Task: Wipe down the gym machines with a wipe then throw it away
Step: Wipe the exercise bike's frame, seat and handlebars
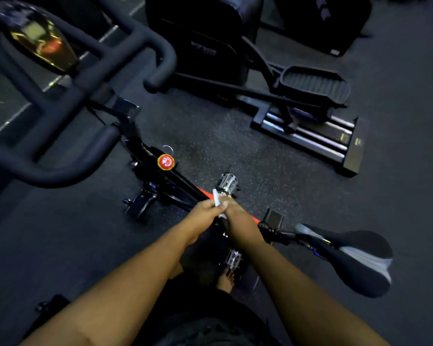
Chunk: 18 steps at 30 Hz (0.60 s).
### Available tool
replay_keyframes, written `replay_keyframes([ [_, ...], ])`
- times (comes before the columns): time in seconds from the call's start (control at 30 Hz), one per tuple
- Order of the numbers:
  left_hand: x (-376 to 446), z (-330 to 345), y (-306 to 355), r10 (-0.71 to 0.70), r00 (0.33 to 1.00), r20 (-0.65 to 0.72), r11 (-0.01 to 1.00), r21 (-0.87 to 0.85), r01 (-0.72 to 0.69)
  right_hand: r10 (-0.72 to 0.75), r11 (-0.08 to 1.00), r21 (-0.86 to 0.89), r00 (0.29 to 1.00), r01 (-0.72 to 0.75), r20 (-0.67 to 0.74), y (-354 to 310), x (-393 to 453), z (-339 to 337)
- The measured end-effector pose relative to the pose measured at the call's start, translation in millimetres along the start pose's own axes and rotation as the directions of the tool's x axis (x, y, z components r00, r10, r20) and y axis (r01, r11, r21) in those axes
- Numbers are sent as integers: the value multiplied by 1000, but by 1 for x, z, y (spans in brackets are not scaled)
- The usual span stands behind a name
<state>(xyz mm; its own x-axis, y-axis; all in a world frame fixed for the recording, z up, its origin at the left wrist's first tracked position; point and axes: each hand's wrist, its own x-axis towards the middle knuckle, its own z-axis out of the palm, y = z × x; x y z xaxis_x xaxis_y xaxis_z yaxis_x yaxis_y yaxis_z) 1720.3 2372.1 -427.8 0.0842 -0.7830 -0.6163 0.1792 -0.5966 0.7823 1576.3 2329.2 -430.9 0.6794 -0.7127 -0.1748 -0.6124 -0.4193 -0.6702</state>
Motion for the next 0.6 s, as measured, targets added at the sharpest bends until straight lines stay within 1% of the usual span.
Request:
replay_keyframes([
  [0.07, -2, -18, 9, 20, 999, -25, 1000, 15, -20, -62, 995, 75, 997, 58, 52, -9, 14, 2],
  [0.13, -5, -43, 15, 38, 998, -47, 999, 19, -38, -112, 987, 120, 991, 103, 70, -24, 31, 6],
  [0.2, -4, -61, 19, 60, 994, -90, 996, 69, -54, -71, 982, 181, 996, 61, 47, -32, 45, 9],
  [0.3, -5, -94, 23, 88, 982, -165, 984, 168, -60, 69, 940, 334, 998, -69, 14, -48, 68, 18],
  [0.37, -3, -117, 26, 133, 975, -179, 961, 263, -83, 157, 856, 488, 985, -173, 74, -64, 84, 23],
  [0.4, -2, -127, 28, 158, 971, -182, 943, 318, -93, 177, 810, 546, 977, -211, 116, -69, 91, 24],
  [0.43, -2, -137, 29, 176, 966, -191, 929, 358, -98, 188, 800, 550, 971, -239, 148, -76, 100, 25],
  [0.53, 0, -155, 31, 197, 955, -224, 880, 470, -71, 189, 857, 458, 971, -237, 148, -79, 127, 34],
  [0.6, 0, -166, 34, 206, 947, -247, 828, 560, -34, 189, 883, 401, 967, -244, 171, -81, 145, 36],
])
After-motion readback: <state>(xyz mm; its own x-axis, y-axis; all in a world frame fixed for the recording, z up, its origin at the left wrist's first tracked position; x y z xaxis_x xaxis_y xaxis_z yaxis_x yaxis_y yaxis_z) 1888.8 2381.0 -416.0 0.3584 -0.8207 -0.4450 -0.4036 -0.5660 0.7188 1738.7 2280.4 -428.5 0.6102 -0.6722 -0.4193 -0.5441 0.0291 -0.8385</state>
